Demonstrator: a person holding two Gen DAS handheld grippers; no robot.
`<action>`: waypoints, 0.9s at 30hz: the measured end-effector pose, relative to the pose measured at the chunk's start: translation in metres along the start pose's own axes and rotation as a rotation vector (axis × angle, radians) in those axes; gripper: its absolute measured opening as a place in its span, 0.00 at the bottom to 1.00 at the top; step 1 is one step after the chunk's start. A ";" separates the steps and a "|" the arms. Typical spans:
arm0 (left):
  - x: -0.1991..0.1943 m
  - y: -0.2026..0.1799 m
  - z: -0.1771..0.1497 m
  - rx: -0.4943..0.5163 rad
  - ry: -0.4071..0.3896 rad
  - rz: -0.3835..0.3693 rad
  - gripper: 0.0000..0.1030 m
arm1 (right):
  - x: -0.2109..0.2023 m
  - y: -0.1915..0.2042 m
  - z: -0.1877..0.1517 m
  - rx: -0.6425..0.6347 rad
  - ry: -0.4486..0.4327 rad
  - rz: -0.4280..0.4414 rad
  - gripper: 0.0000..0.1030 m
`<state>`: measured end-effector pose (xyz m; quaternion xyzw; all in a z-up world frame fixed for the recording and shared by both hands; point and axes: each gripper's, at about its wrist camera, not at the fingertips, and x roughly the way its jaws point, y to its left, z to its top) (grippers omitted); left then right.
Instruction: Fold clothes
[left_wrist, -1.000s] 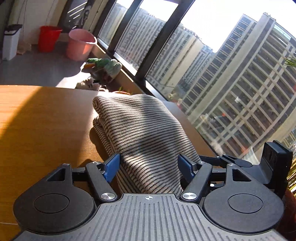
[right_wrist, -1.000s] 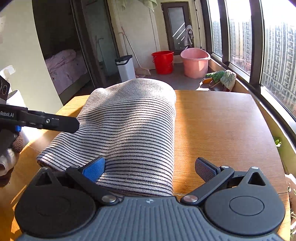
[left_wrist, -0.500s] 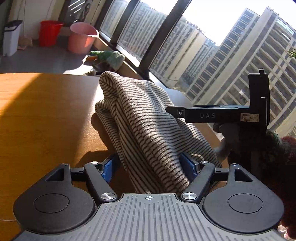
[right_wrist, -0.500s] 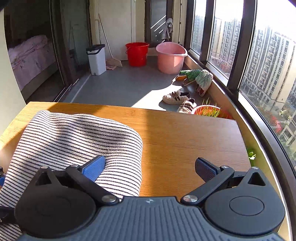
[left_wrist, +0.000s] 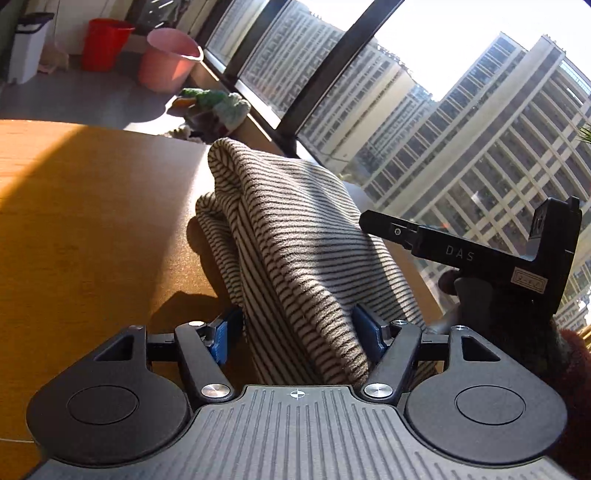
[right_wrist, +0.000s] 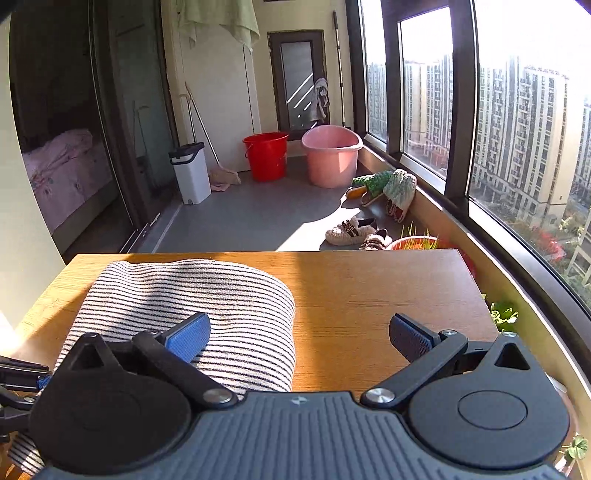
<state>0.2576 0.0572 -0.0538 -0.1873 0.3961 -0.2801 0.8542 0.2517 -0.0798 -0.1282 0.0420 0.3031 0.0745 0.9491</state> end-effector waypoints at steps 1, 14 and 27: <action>0.003 0.001 0.000 -0.006 0.007 0.000 0.71 | -0.006 -0.002 -0.003 0.021 0.000 0.022 1.00; 0.016 0.004 -0.005 -0.024 0.051 0.016 0.78 | -0.010 -0.023 -0.053 0.257 0.090 0.137 1.00; 0.013 -0.004 -0.007 0.009 0.046 0.045 0.77 | -0.017 -0.005 -0.059 0.171 0.133 0.177 1.00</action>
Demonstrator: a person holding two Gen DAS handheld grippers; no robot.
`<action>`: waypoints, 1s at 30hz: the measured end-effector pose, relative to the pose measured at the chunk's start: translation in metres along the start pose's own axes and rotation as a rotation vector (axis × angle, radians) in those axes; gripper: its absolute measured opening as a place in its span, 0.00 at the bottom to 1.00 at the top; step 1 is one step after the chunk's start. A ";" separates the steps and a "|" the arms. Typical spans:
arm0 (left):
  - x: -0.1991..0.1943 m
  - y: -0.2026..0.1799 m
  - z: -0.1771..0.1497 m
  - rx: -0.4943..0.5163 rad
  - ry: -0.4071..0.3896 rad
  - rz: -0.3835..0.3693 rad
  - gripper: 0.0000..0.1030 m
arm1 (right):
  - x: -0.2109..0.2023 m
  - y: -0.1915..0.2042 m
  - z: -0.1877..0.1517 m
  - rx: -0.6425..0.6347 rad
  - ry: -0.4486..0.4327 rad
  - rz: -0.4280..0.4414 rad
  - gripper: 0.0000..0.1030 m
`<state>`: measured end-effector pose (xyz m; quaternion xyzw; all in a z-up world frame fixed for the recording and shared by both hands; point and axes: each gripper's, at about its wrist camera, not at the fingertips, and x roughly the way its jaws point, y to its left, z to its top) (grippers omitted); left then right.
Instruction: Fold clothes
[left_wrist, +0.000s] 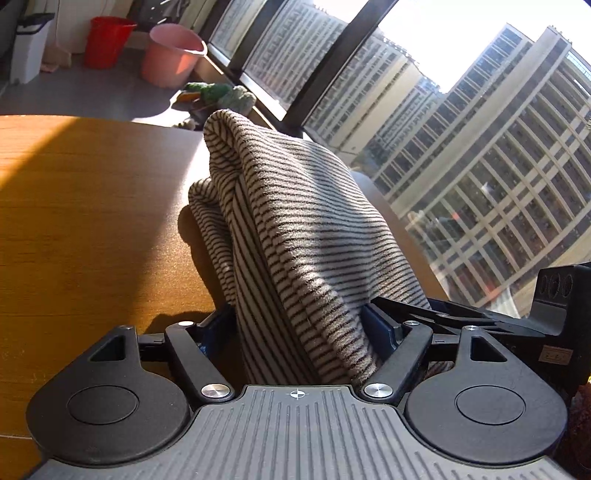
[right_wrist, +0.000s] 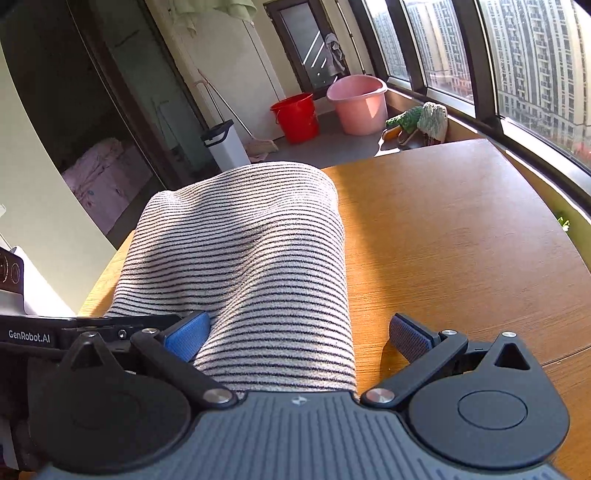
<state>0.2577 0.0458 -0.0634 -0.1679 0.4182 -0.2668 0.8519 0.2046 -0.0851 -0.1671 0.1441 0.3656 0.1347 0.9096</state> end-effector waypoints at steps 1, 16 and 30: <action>-0.004 -0.001 0.004 0.001 -0.012 0.010 0.74 | -0.001 0.001 -0.001 -0.003 -0.002 -0.003 1.00; 0.009 -0.009 0.042 0.029 -0.125 -0.039 0.71 | -0.029 0.037 0.006 -0.216 -0.132 -0.039 1.00; -0.033 -0.006 0.032 -0.004 -0.205 0.028 0.79 | -0.004 0.054 -0.009 -0.341 -0.057 -0.018 1.00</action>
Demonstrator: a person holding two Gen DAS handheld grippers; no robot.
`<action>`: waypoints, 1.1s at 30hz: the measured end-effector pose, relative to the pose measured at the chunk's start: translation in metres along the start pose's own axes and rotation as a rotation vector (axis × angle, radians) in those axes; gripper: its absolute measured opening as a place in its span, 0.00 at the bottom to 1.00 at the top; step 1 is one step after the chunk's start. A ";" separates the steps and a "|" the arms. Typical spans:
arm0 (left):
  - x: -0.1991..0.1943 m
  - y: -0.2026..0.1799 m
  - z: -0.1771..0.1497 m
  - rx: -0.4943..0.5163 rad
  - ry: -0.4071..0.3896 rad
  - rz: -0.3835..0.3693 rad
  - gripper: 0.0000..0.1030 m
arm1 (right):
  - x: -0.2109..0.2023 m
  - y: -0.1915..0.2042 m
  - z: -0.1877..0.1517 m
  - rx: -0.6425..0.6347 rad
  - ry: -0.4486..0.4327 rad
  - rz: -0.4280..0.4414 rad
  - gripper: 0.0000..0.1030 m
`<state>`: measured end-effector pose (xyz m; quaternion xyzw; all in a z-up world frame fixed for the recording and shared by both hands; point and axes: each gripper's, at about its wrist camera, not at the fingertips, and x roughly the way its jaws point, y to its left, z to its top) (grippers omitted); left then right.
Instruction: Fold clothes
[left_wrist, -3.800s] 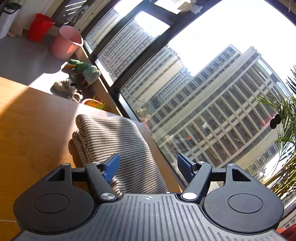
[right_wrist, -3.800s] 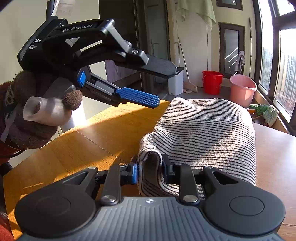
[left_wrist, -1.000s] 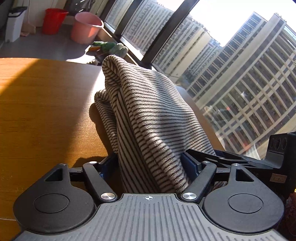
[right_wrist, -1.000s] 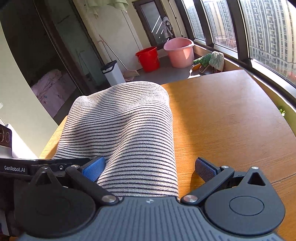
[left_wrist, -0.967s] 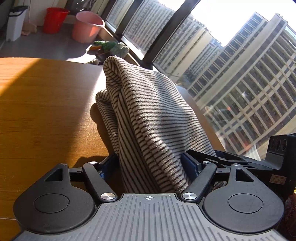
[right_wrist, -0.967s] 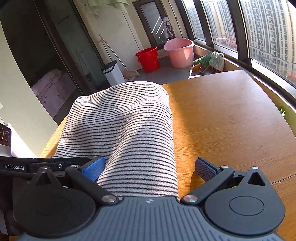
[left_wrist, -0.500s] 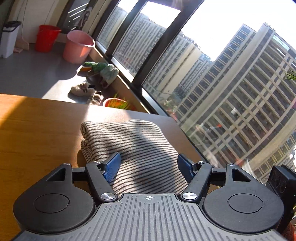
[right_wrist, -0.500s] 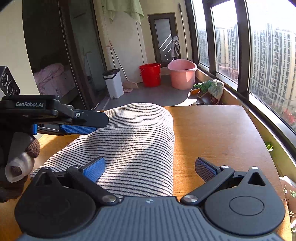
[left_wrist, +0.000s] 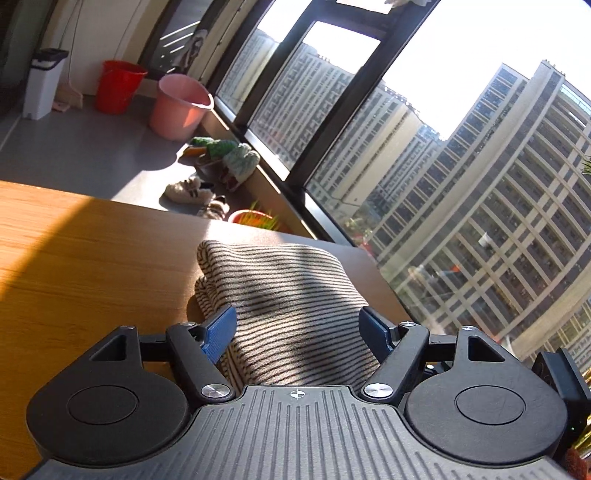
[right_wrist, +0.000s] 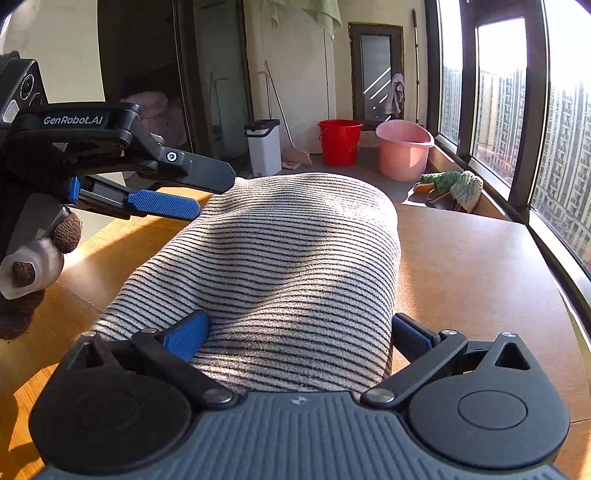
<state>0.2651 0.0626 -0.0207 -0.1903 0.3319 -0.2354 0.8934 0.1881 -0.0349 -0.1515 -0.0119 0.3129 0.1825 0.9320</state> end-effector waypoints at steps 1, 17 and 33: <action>-0.002 0.000 -0.002 0.000 0.006 0.008 0.79 | -0.001 -0.002 0.000 0.011 0.002 0.006 1.00; 0.033 -0.002 -0.032 -0.022 0.186 -0.018 0.85 | -0.019 -0.093 0.008 0.372 -0.004 0.020 1.00; 0.019 0.016 -0.034 -0.064 0.161 -0.012 0.77 | 0.030 -0.055 0.016 0.335 0.076 0.201 0.76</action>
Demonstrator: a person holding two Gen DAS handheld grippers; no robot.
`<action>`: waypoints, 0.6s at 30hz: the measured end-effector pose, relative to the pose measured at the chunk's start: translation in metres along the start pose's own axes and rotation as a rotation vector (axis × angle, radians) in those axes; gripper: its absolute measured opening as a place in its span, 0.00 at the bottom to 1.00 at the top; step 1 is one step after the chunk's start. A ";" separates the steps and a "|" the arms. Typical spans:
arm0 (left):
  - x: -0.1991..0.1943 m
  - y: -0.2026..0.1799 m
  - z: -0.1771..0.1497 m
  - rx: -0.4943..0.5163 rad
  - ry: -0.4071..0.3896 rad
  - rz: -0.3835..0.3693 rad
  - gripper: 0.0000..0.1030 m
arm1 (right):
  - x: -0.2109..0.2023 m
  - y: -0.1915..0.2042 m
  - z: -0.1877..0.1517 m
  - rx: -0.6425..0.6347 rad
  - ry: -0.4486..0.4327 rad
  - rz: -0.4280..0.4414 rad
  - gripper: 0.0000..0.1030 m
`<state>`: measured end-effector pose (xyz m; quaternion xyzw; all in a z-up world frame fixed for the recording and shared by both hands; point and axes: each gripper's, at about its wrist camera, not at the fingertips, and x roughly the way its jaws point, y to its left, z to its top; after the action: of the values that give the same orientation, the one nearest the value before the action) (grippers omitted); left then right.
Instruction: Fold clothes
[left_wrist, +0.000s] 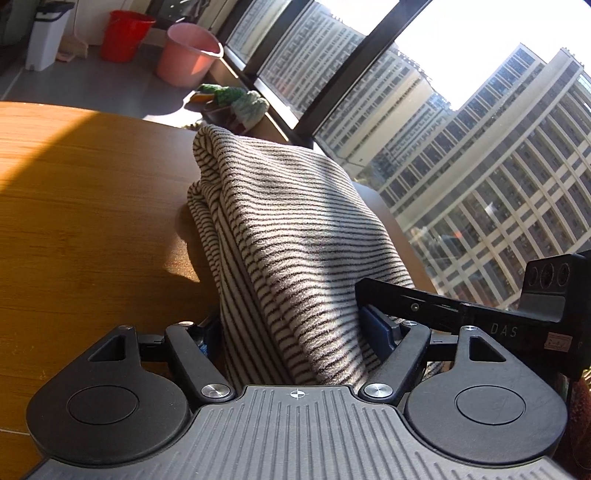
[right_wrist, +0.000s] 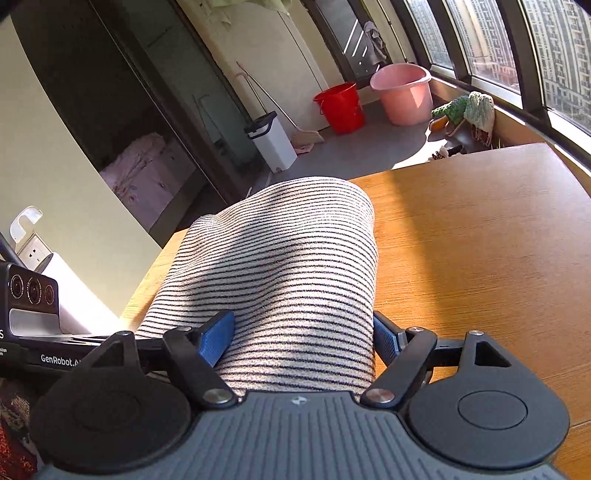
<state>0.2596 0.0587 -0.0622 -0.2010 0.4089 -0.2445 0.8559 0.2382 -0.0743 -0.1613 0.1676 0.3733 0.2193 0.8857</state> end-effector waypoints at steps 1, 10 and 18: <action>-0.005 0.005 0.000 -0.009 -0.008 0.006 0.77 | 0.004 0.004 0.001 -0.006 0.006 0.007 0.76; -0.058 0.055 -0.001 -0.116 -0.109 0.103 0.76 | 0.068 0.060 0.018 -0.096 0.076 0.117 0.76; -0.083 0.085 0.005 -0.178 -0.186 0.179 0.76 | 0.123 0.100 0.042 -0.194 0.129 0.191 0.77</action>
<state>0.2399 0.1762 -0.0558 -0.2604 0.3644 -0.1106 0.8872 0.3192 0.0682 -0.1594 0.1016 0.3887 0.3480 0.8470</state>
